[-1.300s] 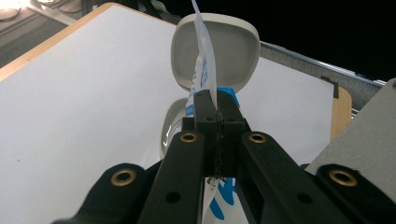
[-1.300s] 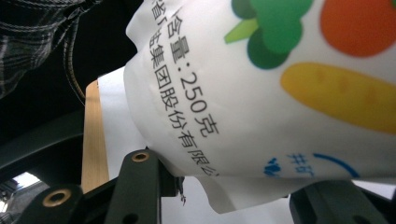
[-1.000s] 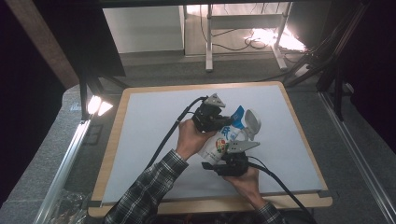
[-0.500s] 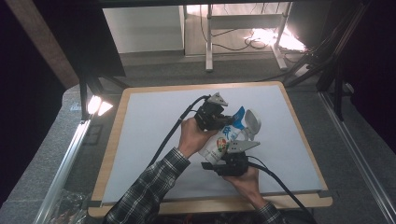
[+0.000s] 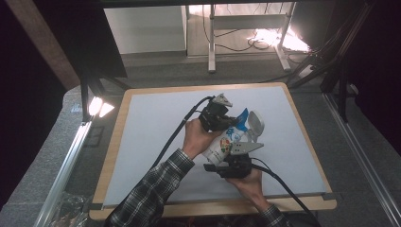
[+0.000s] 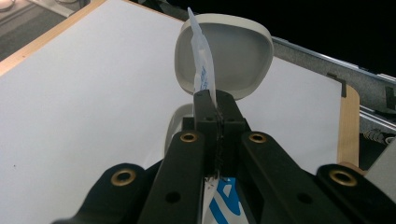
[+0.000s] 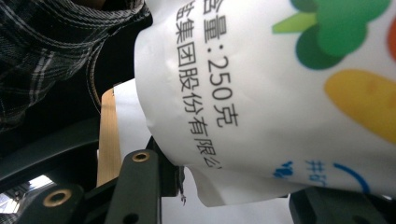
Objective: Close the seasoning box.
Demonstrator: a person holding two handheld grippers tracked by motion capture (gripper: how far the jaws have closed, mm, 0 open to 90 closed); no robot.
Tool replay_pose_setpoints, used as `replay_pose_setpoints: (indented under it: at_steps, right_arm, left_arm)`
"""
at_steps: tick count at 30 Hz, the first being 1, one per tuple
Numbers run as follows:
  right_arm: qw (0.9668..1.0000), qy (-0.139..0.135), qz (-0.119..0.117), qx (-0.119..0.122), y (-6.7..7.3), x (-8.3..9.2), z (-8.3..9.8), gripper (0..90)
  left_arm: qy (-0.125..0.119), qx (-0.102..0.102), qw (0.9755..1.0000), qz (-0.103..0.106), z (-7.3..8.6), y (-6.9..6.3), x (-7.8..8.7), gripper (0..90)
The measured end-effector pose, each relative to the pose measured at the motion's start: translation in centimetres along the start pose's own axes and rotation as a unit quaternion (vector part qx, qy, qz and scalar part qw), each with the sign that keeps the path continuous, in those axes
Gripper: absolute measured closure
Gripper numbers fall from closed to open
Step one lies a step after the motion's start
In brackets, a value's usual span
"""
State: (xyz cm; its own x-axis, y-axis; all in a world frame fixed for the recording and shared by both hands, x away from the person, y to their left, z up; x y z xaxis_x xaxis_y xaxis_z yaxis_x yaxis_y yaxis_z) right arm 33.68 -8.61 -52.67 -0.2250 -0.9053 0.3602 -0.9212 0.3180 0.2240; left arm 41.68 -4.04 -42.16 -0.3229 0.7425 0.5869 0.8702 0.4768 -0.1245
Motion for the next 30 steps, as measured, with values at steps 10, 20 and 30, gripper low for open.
replay_pose_setpoints:
  at_steps: [10, 20, 30]
  right_arm:
    - [1.0, 0.0, -0.002, -0.002, 0.08, 0.03, -0.15, 58.8]
    - [0.9999, -0.006, -0.008, -0.003, 0.19, 0.02, -0.36, 58.7]
    - [0.9999, -0.01, -0.011, -0.004, 0.33, 0.03, -0.62, 58.6]
  left_arm:
    - [-0.002, 0.004, 1.0, 0.003, -0.04, -0.04, -0.16, 90.0]
    - [0.0, 0.006, 1.0, 0.006, -0.1, 0.03, -0.25, 89.9]
    - [-0.001, 0.01, 0.9999, 0.006, -0.17, 0.02, -0.34, 89.9]
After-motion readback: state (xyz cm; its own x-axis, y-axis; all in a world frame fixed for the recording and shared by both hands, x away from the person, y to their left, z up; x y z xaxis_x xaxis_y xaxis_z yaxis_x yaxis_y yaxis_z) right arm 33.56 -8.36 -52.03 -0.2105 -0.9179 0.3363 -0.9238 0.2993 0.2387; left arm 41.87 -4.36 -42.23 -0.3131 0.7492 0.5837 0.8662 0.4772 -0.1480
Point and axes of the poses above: each handheld gripper's, and its own axes: x roughly backward along the jaws, z roughly out of its underside, y roughly to its left, the point moved 6 cm from there along -x, roughly forward along the jaws, and after that the axes turned 2 degrees about z, right-handed, at the moved point
